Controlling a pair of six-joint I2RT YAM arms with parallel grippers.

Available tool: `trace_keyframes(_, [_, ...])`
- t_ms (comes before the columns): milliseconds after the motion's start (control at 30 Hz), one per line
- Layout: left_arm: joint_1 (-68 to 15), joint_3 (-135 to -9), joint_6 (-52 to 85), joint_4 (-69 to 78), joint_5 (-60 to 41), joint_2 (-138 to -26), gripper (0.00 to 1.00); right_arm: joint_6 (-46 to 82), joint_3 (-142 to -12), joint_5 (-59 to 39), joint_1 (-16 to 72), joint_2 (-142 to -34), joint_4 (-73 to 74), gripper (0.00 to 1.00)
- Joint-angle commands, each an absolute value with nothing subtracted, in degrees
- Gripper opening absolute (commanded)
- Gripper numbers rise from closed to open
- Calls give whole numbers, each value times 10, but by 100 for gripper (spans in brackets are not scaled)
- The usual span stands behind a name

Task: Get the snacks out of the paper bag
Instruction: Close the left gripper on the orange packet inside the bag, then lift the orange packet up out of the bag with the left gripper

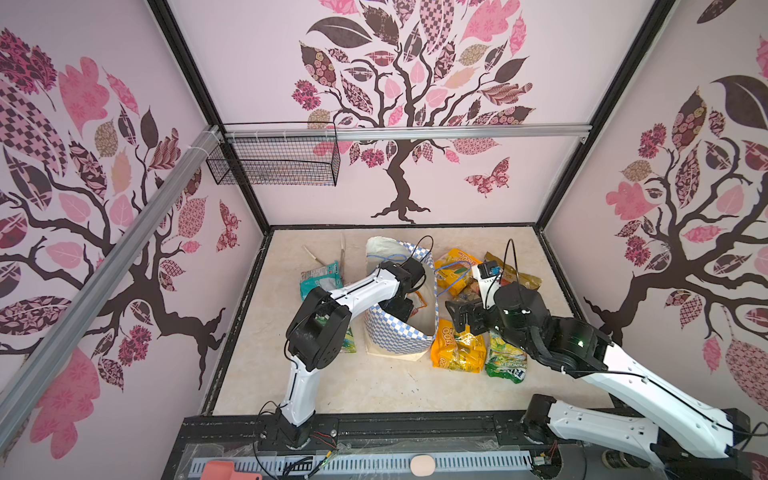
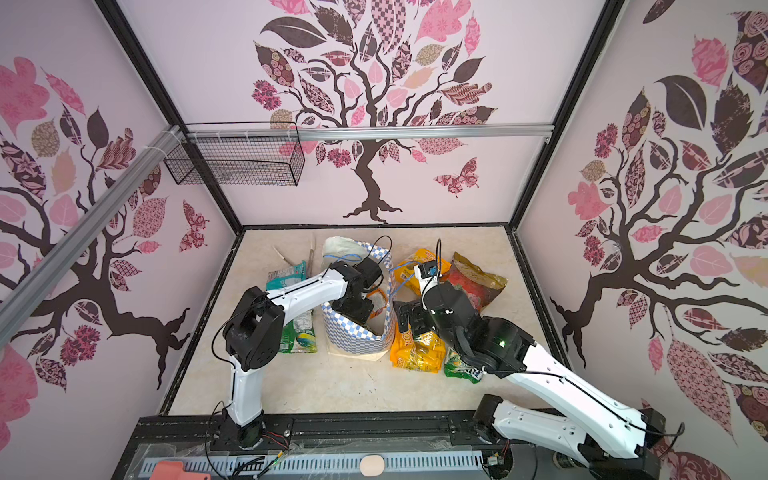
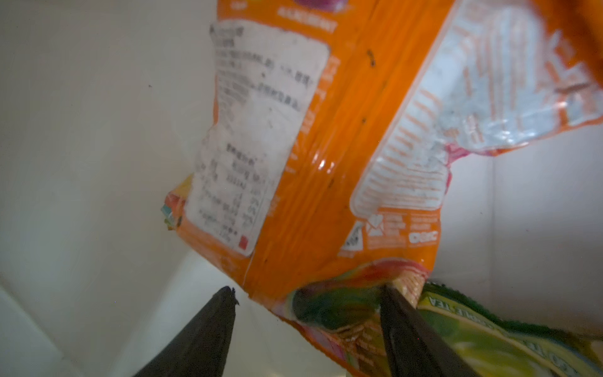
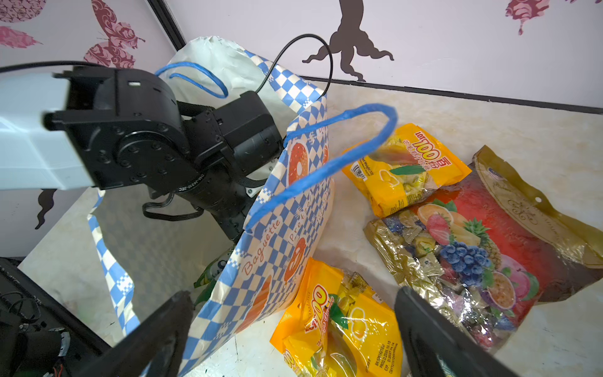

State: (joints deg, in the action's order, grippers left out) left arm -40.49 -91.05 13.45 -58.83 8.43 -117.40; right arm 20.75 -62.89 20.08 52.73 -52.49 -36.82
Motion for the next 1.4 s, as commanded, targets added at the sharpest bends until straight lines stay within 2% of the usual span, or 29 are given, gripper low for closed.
trace_keyframes(0, [-402,-923,127,-598,63,-1204,73,213,-628,187,526,-524,-361,100])
trace_keyframes(233, [-400,-866,127,-577,1,-1234,72,212,-626,185,525,-526,-356,100])
trace_keyframes(367, [-400,-843,133,-560,-3,-1238,64,214,-625,181,525,-529,-352,100])
trace_keyframes(633, [-398,-848,137,-556,2,-1189,21,215,-629,179,525,-529,-354,100])
trace_keyframes(800, [-399,-859,138,-563,11,-1145,1,217,-630,175,526,-529,-352,100])
trace_keyframes(1367, [-399,-892,138,-567,34,-1032,0,217,-631,170,526,-533,-343,100])
